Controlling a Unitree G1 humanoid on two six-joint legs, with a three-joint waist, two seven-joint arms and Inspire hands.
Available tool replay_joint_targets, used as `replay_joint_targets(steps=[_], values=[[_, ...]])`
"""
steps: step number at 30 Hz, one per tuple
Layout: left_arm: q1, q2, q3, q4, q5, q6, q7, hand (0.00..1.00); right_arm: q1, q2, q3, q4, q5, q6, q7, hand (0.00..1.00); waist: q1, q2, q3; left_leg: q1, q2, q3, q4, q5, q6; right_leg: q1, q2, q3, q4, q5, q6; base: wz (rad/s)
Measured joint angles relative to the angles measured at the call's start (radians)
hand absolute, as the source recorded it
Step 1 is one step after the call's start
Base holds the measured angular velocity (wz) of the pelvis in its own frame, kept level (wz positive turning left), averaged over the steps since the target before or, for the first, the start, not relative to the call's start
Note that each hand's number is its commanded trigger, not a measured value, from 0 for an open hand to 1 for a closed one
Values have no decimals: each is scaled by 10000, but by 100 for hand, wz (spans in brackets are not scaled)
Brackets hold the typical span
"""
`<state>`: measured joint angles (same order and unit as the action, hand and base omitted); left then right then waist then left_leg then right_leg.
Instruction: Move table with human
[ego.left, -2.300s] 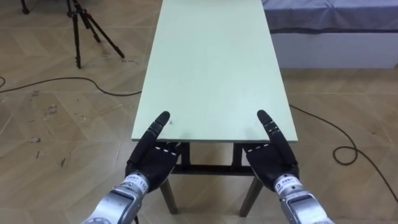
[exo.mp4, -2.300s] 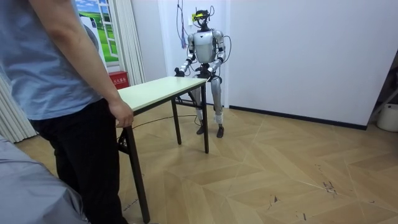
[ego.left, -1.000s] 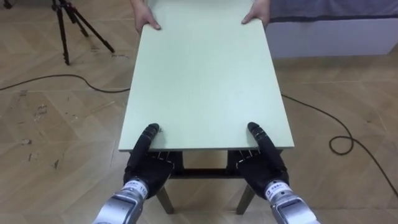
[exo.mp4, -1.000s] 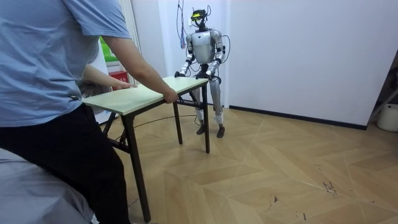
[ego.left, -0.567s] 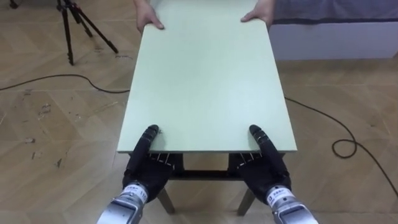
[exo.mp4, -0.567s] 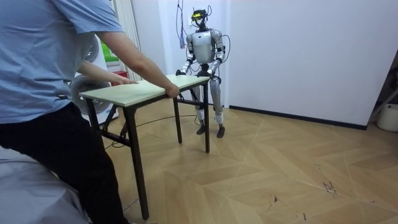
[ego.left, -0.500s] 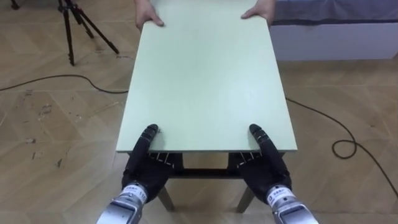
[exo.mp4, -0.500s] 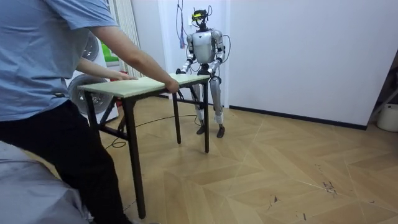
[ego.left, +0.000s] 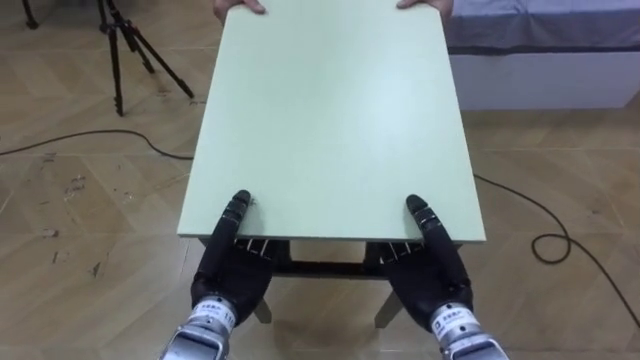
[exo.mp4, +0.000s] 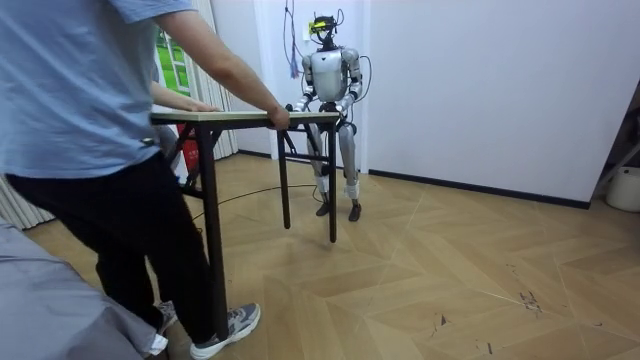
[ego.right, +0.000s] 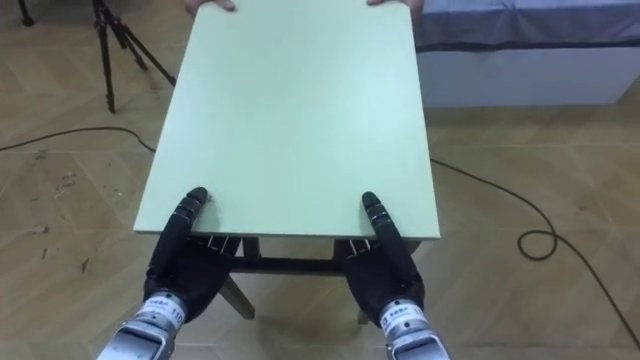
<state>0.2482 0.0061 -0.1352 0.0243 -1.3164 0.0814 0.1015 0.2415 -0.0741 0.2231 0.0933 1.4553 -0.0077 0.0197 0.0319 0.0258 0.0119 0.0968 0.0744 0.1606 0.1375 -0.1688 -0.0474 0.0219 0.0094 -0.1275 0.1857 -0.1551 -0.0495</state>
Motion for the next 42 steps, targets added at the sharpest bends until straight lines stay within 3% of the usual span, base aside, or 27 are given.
replay_joint_targets(steps=[5,16,18,25,29,31,34,35,38,39,40,41,42], values=[[640,5,-273,-192,-3,-482,-696,100,583,-27,319,-286,122,-267,694,100,40,9,-4,-72,11,-2,-5,0,0,-24,-16,-173,22,0,0,9],[1033,19,-590,-190,75,-965,-939,100,1016,-53,773,-349,137,-754,1161,100,86,-1,7,-379,2,-24,151,2,3,-269,-51,-362,53,63,-6,5],[1091,14,-593,-190,157,-1090,-959,100,1052,-57,914,-349,119,-886,1255,100,80,-62,43,-561,11,-23,268,6,5,-413,-33,-356,160,125,-27,-4],[1268,54,-872,-192,236,-1304,-1125,100,1499,-130,920,-697,202,-931,1290,100,206,-157,46,-788,17,-28,486,4,8,-633,-51,-356,336,137,-28,0],[1286,153,-1065,-268,165,-1494,-1162,100,1565,-407,1072,-823,369,-1105,1292,100,259,-264,69,-1240,67,-87,931,-3,3,-993,-10,-192,657,129,-106,0],[1276,183,-1168,-340,115,-1641,-1167,100,1565,-423,1083,-914,417,-1118,1292,100,268,-311,75,-1719,200,-143,1589,-144,-67,-1228,88,-211,794,134,-161,0],[1190,403,-1273,-351,-81,-1676,-1170,100,1568,-463,1131,-917,614,-1111,1280,100,493,-381,89,-2617,508,-421,3389,-300,-188,-1508,280,-136,1139,12,-383,-13],[1157,450,-1341,-359,-107,-1731,-1170,100,1566,-472,1153,-919,665,-1130,1274,100,559,-349,89,-3080,648,-702,4176,-281,-215,-1618,351,-157,1127,-8,-473,-8],[1165,480,-1449,-400,-123,-1860,-1169,100,1569,-506,1157,-944,706,-1177,1274,100,605,-257,94,-3980,1093,-805,5898,-90,-307,-1752,548,-643,1147,-51,-744,-10],[1266,439,-1458,-398,-163,-1863,-1173,100,1588,-518,1168,-943,687,-1173,1273,100,705,-173,104,-4035,1172,-698,7286,-86,-279,-1748,544,-870,1266,-96,-848,-42],[1356,430,-1475,-401,-235,-1871,-1211,100,1605,-527,1177,-943,670,-1162,1273,100,798,-66,76,-3984,1217,-643,7996,-41,-280,-1737,563,-1043,1266,-96,-870,-59],[1501,459,-1489,-403,-332,-1898,-1375,100,1597,-579,1218,-948,642,-1142,1279,100,814,158,42,-3787,1179,-647,8834,23,-282,-1701,650,-1348,1283,-16,-1022,-12],[1518,565,-1490,-403,-456,-1903,-1513,100,1598,-604,1264,-948,653,-1143,1363,100,635,303,95,-3434,1096,-688,8807,-45,-169,-1764,752,-1631,1358,32,-1014,20]])
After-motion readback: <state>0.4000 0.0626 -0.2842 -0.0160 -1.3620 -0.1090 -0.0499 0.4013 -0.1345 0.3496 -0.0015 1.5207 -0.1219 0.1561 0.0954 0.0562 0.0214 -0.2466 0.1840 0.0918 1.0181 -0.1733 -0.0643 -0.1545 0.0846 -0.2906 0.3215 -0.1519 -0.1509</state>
